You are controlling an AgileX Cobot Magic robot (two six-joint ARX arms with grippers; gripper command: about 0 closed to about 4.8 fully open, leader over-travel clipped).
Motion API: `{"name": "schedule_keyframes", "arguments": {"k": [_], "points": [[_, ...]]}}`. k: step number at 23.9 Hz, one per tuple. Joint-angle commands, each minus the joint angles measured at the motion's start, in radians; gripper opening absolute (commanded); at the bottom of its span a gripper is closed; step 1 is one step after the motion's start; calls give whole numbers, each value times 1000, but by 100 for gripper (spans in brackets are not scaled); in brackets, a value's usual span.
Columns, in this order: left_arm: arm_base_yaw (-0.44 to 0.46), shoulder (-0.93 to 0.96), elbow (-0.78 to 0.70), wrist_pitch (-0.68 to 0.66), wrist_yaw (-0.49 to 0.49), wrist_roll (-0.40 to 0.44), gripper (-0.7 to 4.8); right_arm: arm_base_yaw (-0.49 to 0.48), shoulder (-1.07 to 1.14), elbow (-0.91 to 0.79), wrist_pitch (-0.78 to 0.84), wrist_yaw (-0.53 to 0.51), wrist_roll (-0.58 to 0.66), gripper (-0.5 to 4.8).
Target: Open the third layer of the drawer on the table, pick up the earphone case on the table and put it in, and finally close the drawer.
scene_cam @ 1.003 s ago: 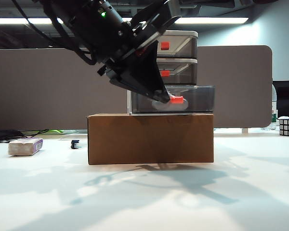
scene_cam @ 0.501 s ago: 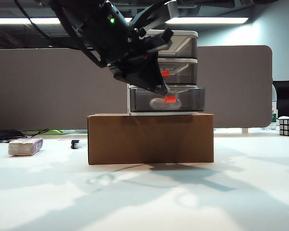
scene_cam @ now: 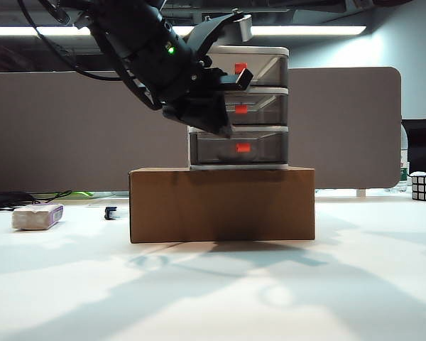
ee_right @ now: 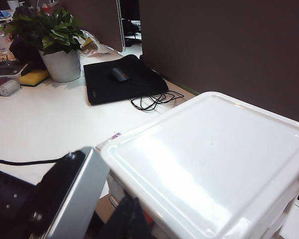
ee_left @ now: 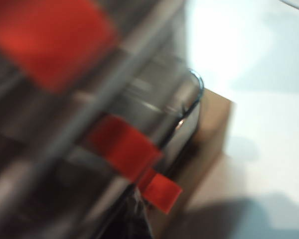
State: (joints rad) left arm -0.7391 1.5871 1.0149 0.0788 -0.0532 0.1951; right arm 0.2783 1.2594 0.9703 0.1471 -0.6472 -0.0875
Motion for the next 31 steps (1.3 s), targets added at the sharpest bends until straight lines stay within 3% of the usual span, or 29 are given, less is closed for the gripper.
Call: {"name": "schedule_keyframes", "arguments": {"k": [1, 4, 6, 9, 12, 17, 18, 23, 27, 31], "points": [[3, -2, 3, 50, -40, 14, -6, 0, -3, 7, 2, 1, -3, -5], [5, -11, 3, 13, -16, 14, -6, 0, -5, 7, -17, -2, -3, -5], [2, -68, -6, -80, 76, 15, -6, 0, -24, 6, -53, -2, -19, -5], [-24, -256, -106, -118, 31, 52, -6, 0, -121, 6, -227, 81, -118, -6], [-20, -498, -229, -133, 18, 29, -6, -1, -264, -39, -333, 133, -156, -6], [-21, -961, -463, -243, 3, -7, -6, 0, -594, -245, -360, 188, -49, -5], [-21, -1069, -515, -279, 1, -41, -6, 0, -686, -303, -372, 240, -32, -5], [-21, -1394, -681, -328, -71, -86, -6, 0, -954, -473, -433, 309, -10, -5], [-20, -1570, -790, -327, -137, -208, -6, 0, -1127, -634, -441, 315, 63, -5], [-18, -1585, -841, -314, -137, -233, -6, 2, -1262, -756, -425, 342, 121, -5]]}}
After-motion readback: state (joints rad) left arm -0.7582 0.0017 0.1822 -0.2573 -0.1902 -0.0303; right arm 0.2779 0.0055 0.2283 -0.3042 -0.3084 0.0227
